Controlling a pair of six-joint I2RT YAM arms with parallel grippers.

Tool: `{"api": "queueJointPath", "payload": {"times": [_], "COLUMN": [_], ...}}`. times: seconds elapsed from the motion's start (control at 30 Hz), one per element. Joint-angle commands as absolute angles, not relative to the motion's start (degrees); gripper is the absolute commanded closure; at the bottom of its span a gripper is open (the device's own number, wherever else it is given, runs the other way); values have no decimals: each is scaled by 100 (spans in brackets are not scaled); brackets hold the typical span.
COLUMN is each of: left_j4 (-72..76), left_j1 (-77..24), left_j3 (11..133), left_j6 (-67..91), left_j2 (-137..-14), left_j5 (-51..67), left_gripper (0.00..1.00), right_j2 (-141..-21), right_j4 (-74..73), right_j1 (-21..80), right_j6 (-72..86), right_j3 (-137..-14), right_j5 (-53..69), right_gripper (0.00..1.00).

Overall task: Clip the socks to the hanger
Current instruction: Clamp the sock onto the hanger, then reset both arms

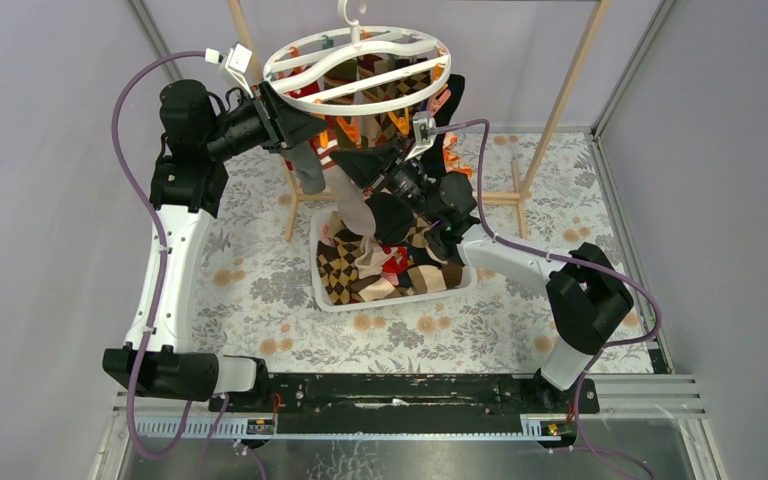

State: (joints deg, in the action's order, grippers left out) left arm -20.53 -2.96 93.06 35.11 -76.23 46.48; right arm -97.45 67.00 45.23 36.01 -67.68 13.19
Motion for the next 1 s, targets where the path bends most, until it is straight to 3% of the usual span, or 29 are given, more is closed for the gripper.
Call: {"api": "queueJointPath", "payload": {"times": [0.0, 0.2, 0.27, 0.3, 0.33, 0.43, 0.53, 0.7, 0.87, 0.97], "left_j4": [-1986, -2203, -2378, -2485, -2622, -3266, -4060, -5365, -4245, -2867], "left_j1": [-329, -319, -285, -257, -222, 63, 712, 1935, 2620, 2671], "left_j3": [9278, 9302, 9392, 9438, 9484, 9636, 9647, 9013, 7063, 5873], "left_j6": [3488, 3302, 3266, 3226, 3154, 2724, 1948, -125, -1059, -1031], "left_j2": [-7520, -7452, -7453, -7445, -7438, -7382, -7273, -7040, -6849, -6722], "left_j5": [4634, 4465, 4523, 4586, 4640, 4939, 5331, 5168, 4240, 3939], "left_gripper": [49, 42, 38, 31, 21, 2, 1, 1, 2, 2], "right_j2": [-9679, -9531, -9405, -9326, -9222, -8739, -8032, -6541, -5285, -4792], "right_j4": [7014, 7000, 6856, 6760, 6638, 6226, 5491, 3602, 2455, 2837], "right_j1": [4570, 4570, 4570, 4570, 4566, 4549, 4472, 4321, 3632, 3280], "right_j6": [3613, 3501, 3386, 3308, 3221, 2857, 2333, 1398, 1450, 1136], "right_j3": [-7093, -6950, -6851, -6782, -6686, -6174, -5390, -3979, -2893, -2166], "right_j5": [1397, 1216, 1137, 1106, 1065, 885, 474, -1369, -3548, -4410], "right_gripper": [89, 53, 27, 4, 1, 0, 0, 0, 0, 0]}}
